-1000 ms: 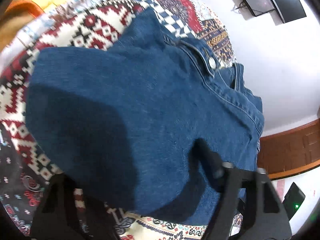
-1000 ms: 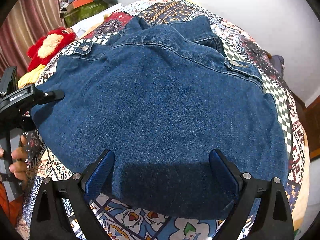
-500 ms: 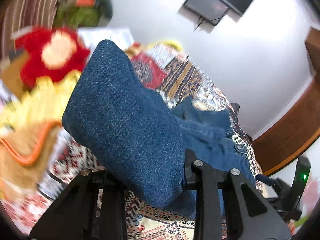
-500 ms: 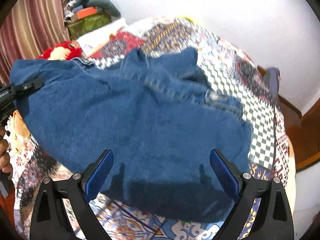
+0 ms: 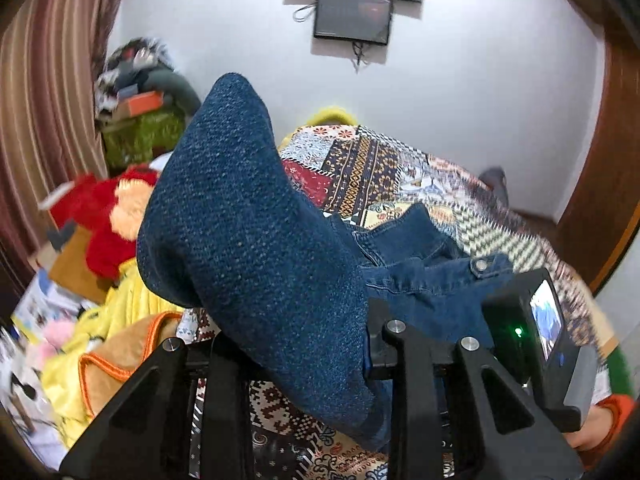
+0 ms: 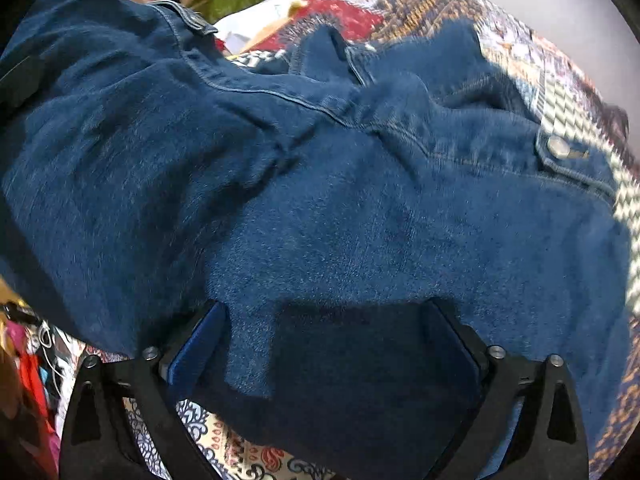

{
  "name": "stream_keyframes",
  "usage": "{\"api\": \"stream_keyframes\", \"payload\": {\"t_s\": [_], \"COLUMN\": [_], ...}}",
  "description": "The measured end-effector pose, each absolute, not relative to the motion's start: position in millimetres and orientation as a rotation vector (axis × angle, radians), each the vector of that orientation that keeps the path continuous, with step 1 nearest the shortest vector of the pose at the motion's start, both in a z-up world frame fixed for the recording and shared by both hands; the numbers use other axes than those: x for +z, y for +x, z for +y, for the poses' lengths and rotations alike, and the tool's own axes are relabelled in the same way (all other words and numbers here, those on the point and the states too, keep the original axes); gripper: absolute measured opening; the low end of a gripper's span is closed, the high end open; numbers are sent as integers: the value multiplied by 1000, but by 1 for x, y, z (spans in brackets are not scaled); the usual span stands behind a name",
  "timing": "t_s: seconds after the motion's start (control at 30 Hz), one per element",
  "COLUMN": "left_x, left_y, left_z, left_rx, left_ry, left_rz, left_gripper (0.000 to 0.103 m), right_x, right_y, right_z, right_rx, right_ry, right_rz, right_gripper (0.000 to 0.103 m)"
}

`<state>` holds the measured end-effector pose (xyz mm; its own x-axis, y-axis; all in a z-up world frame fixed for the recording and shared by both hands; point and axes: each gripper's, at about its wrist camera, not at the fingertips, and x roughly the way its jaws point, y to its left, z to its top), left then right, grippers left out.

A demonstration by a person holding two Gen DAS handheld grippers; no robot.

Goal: Fold large clothes
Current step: 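Grasp the folded denim jacket with the left tool and lift it, then lower the folded jacket onto the bed and open the left tool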

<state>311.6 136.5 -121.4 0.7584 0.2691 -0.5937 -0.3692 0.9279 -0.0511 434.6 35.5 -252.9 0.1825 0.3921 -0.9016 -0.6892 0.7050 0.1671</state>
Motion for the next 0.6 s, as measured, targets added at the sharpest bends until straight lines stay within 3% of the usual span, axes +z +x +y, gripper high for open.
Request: {"api": "stream_keyframes", "payload": {"t_s": [0.2,0.6], "left_x": [-110,-111], "left_y": [332,387], "left_z": [102,-27], "left_rx": [299,51], "left_ry": [-73,161], "left_rz": [587,563], "left_gripper": [28,28], "right_x": [-235,-165], "right_y": [438,461], "right_z": [17,-186], "right_rx": [848,536], "right_ry": [-319,-69], "right_rz": [1189,1059], "right_gripper": [100,100]}}
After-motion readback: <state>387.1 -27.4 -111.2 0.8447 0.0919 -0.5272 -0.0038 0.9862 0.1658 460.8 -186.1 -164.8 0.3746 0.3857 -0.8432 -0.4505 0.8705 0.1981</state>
